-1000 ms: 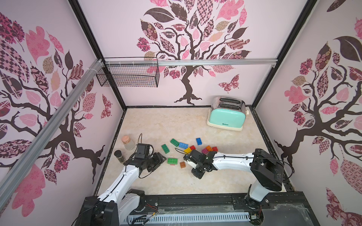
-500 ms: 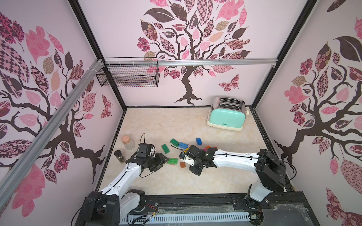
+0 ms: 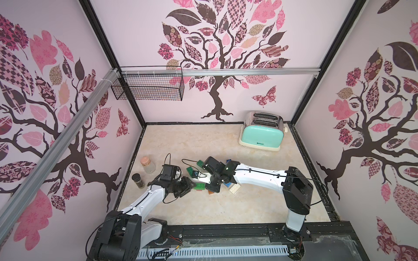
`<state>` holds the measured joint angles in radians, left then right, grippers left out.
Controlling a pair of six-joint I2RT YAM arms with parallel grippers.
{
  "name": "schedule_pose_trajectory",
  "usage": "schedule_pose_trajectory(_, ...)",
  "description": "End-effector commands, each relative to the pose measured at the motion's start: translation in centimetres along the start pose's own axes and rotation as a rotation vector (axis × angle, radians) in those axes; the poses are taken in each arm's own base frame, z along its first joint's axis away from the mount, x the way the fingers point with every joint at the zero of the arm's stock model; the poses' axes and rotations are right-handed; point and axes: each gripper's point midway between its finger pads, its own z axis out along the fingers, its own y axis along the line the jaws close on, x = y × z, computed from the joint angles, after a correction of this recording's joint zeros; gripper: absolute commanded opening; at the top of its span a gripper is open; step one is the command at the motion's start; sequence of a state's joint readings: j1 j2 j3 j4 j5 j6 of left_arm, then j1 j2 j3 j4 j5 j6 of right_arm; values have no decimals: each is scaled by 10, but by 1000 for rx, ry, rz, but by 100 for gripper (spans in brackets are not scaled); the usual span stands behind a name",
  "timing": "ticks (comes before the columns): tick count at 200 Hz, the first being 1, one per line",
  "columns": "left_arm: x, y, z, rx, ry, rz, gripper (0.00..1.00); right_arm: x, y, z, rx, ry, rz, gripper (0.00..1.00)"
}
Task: Assemble a heart with lego
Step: Pick up the lego brick from the center of the board, then assemble the lego brick with the lego brick.
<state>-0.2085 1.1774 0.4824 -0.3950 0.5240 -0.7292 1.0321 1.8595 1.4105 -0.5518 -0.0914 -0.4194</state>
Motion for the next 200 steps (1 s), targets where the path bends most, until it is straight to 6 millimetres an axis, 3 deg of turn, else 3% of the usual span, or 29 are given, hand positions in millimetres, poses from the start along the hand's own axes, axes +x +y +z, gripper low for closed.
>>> schedule_pose_trajectory(1, -12, -10, 0, 22, -35, 36, 50, -15, -2, 0, -7, -12, -67, 26)
schedule_pose_trajectory(32, -14, -18, -2, 51, -41, 52, 50, -24, -21, 9, 65, -24, -43, 26)
schedule_pose_trajectory(120, -15, 0, -9, -5, -100, -15, 50, -42, -55, 36, 150, -59, 18, 26)
schedule_pose_trajectory(200, -11, 4, -16, 6, -111, -41, 49, -27, -21, 47, -22, -38, -2, 26)
